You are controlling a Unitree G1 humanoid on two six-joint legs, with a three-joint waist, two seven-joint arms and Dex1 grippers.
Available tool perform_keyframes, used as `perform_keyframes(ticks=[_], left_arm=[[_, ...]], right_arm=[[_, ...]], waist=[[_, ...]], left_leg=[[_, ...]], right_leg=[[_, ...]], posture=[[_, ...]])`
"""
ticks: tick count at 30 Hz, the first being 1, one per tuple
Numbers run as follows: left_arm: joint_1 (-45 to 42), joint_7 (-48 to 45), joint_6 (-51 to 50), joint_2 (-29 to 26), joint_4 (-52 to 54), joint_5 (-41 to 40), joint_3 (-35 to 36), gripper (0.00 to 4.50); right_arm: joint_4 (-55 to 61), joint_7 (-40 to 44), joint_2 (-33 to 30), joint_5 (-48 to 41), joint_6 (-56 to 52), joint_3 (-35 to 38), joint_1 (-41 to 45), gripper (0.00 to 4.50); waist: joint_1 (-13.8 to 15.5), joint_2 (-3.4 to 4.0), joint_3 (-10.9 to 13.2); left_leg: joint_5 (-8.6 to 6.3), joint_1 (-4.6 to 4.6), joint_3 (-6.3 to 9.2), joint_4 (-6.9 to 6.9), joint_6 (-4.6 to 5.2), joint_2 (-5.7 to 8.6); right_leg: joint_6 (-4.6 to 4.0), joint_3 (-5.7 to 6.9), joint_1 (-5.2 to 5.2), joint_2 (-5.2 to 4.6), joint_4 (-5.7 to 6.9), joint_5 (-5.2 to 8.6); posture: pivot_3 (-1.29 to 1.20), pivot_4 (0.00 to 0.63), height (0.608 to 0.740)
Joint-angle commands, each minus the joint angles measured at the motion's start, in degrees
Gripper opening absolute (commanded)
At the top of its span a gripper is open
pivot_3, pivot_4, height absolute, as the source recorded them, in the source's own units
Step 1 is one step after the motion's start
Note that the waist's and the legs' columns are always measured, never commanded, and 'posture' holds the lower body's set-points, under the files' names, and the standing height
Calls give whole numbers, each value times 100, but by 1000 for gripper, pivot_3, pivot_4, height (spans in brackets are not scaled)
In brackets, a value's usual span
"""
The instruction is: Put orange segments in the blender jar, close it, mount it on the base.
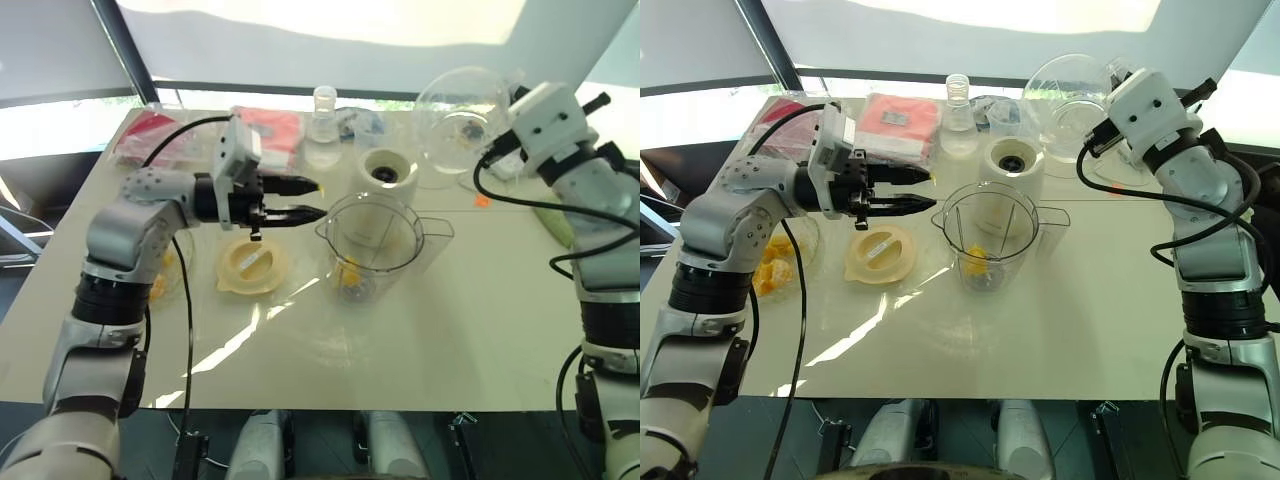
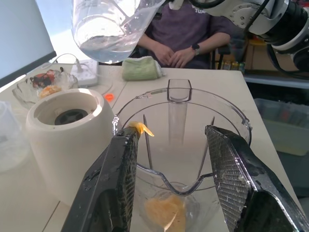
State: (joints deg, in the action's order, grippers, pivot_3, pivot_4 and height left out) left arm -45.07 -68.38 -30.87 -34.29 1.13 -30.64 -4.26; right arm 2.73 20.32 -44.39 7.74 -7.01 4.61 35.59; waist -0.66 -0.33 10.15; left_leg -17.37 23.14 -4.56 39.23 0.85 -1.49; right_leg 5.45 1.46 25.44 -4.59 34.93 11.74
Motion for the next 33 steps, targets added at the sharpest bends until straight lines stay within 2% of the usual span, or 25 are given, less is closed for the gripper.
perform_keyframes(ticks=[1,15,33], left_arm=[[38,-53,8,-64,281,-11,-5,2268],[152,-153,279,-258,129,325,-85,2268],[132,-126,344,-141,23,392,-79,2268]], right_arm=[[430,166,-237,185,259,39,-47,50],[472,533,-528,658,1193,-72,-230,50],[356,551,-632,1538,2010,-381,45,50]], waist=[[-1,0,0],[-8,-1,0],[-7,-1,0]], left_leg=[[0,0,1,0,0,0],[9,-3,-1,1,-14,0],[16,-4,-1,5,-26,1]], right_leg=[[0,0,0,0,0,0],[-2,3,-1,1,6,0],[0,4,-1,1,13,-1]], posture=[[0,150,740],[0,150,740],[0,150,740]])
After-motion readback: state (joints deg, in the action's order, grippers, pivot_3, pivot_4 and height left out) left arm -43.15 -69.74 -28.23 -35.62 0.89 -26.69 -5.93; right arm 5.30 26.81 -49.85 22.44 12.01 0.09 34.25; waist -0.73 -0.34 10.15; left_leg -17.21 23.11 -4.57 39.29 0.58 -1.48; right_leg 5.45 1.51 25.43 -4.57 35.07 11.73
